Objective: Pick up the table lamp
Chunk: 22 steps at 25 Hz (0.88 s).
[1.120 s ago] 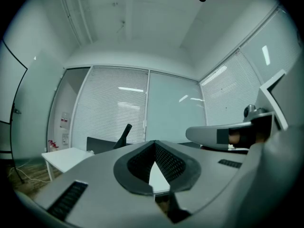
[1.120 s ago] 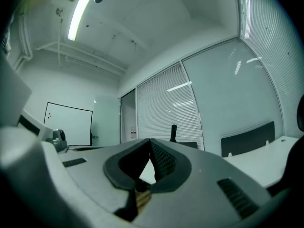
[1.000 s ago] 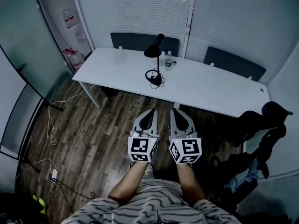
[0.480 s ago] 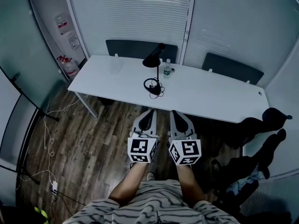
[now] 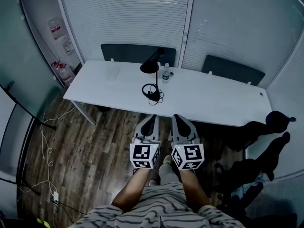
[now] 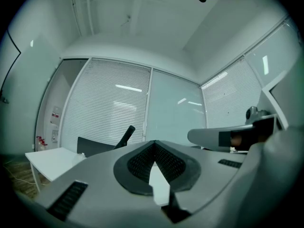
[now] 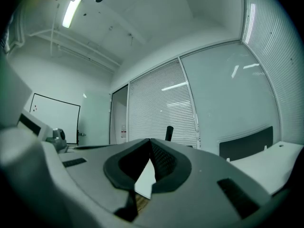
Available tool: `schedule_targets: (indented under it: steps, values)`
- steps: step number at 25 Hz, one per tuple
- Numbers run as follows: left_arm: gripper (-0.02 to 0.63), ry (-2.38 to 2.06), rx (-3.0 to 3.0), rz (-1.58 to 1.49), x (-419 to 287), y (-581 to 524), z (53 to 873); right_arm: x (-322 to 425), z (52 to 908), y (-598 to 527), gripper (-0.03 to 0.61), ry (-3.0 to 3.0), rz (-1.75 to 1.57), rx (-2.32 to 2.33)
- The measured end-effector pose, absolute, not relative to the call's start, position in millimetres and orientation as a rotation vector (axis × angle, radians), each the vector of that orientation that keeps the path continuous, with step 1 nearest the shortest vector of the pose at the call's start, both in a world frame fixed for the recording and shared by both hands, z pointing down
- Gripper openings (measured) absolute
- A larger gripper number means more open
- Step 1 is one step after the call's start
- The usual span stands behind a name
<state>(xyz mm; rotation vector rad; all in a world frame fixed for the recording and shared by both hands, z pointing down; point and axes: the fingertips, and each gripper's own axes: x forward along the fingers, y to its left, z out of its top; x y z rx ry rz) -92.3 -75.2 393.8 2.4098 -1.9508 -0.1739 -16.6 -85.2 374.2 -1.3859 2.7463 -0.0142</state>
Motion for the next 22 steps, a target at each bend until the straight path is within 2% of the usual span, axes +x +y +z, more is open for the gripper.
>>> schedule_targets:
  steps: [22]
  values:
    - [0.008,-2.035,2.379,-0.091,-110,-238,405,-33,390,-252,0.012,2.759,-0.063,-1.317]
